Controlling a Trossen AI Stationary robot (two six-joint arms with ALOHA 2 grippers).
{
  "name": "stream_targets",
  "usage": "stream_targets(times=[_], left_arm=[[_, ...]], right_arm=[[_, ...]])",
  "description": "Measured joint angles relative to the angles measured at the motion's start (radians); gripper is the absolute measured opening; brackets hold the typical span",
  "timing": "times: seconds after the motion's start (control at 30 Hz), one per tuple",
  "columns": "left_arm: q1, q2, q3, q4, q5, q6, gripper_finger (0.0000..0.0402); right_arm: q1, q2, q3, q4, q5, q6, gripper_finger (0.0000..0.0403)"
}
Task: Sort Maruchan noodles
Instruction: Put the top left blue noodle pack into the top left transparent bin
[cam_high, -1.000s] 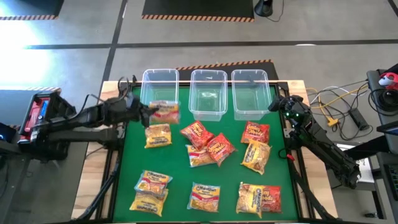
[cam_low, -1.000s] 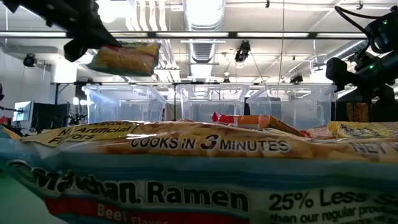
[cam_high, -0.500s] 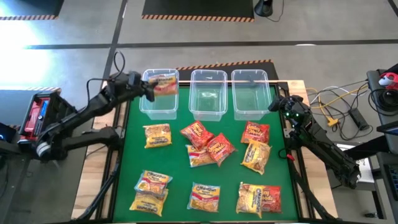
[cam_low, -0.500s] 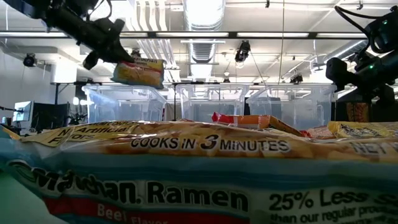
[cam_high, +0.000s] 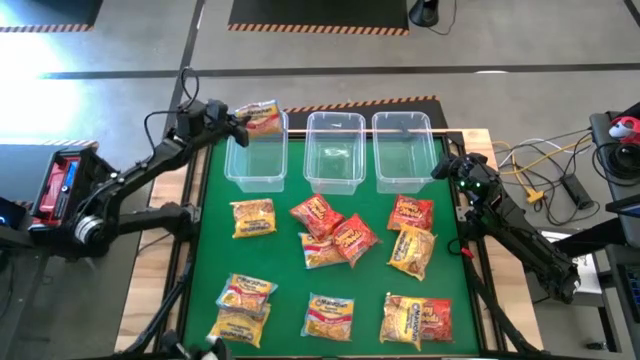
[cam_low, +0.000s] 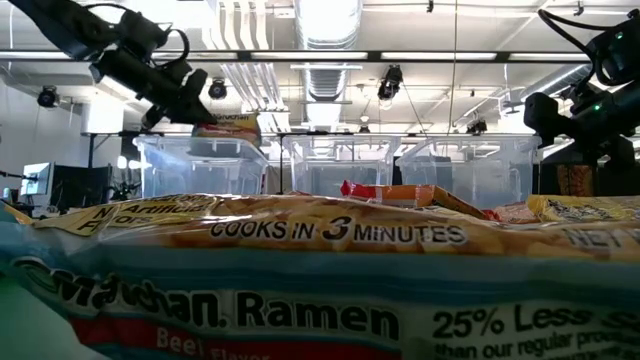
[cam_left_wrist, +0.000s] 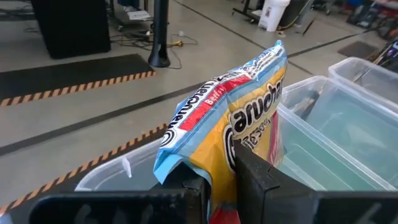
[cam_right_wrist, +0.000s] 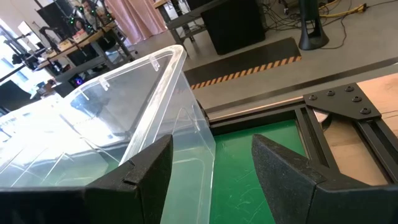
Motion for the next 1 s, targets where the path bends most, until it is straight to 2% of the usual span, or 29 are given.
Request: stream_targets(times=[0.23, 0.4, 0.53, 0.7, 1.0], left_arm=[[0.064, 0.01, -0.001, 0.024, 0.019, 0.042, 0.0036], [0.088, 0.025, -0.002, 0.024, 0.073, 0.058, 0.0037], [0.087, 0.08, -0.007, 0.028, 0.118, 0.06, 0.0038], [0.088, 0.168, -0.015, 0.111, 0.175, 0.061, 0.0038], [0.094, 0.27, -0.016, 0.152, 0.197, 0.077, 0.0038]], right_arm=[[0.0, 0.0, 0.0, 0.0, 0.0, 0.0, 0.0208], [0.0, 0.0, 0.0, 0.0, 0.0, 0.0, 0.0208], [0.0, 0.0, 0.0, 0.0, 0.0, 0.0, 0.0208], [0.0, 0.0, 0.0, 0.0, 0.0, 0.0, 0.0208], [0.0, 0.0, 0.0, 0.0, 0.0, 0.0, 0.0208]])
